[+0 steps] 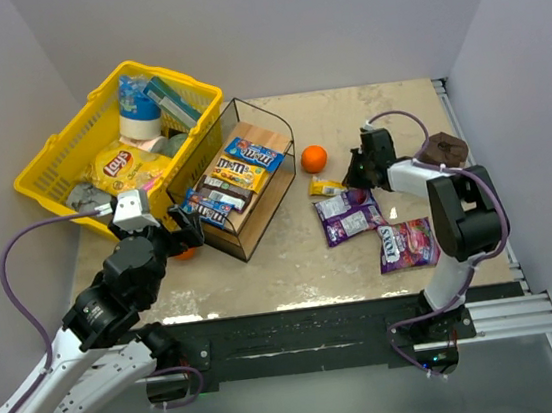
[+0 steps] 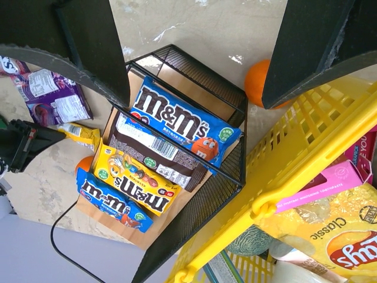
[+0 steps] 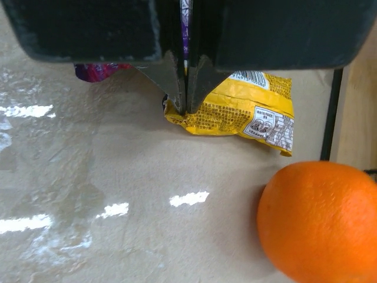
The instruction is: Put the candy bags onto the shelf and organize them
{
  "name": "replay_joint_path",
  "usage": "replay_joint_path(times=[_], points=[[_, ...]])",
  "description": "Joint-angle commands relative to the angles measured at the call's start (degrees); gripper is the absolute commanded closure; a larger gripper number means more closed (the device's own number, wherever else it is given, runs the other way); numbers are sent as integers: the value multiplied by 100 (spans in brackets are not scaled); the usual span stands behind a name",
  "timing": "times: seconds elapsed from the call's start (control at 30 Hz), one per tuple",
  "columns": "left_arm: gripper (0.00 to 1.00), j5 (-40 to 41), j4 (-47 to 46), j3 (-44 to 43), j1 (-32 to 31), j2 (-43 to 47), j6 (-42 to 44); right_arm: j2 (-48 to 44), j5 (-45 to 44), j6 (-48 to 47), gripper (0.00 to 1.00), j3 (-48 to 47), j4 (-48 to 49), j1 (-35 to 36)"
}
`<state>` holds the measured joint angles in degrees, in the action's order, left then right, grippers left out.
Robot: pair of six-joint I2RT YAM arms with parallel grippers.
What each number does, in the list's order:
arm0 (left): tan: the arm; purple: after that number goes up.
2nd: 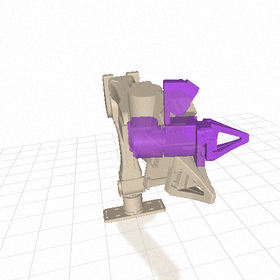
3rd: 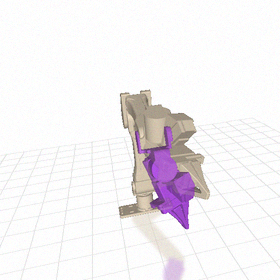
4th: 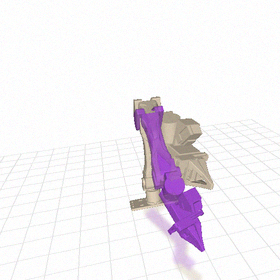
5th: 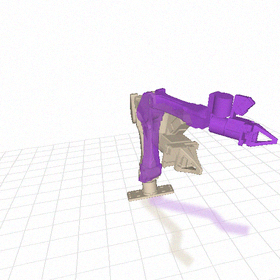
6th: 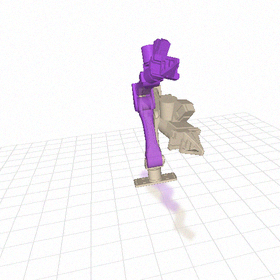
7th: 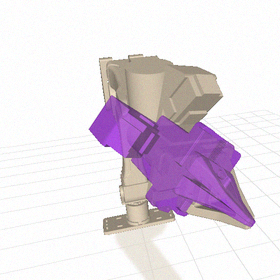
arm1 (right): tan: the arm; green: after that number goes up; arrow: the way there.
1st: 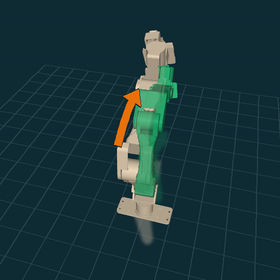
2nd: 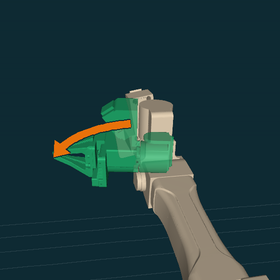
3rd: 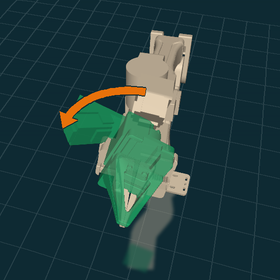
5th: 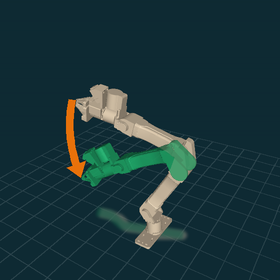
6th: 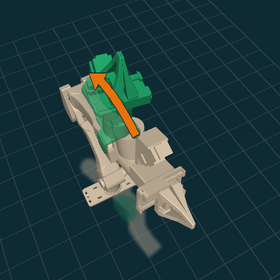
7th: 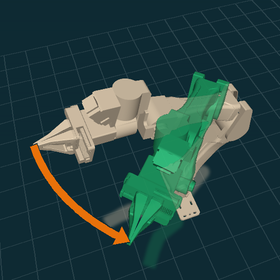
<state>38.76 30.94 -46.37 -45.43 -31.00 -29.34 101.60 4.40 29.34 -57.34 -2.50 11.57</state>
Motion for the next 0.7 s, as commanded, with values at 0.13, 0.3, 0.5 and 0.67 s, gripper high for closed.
replay_joint_path(times=[0.13,0.3,0.5,0.67], points=[[0,-79,-281,14,-10,-2,95,-1115,1342,194,100,328,163,38],[0,-97,-308,5,-19,-37,95,-1950,1713,353,100,706,84,29],[1,-106,-334,5,-10,-37,104,-2662,1766,440,100,742,-250,38],[1,-115,-352,14,-10,-37,104,-3084,1845,730,100,567,-400,38]])
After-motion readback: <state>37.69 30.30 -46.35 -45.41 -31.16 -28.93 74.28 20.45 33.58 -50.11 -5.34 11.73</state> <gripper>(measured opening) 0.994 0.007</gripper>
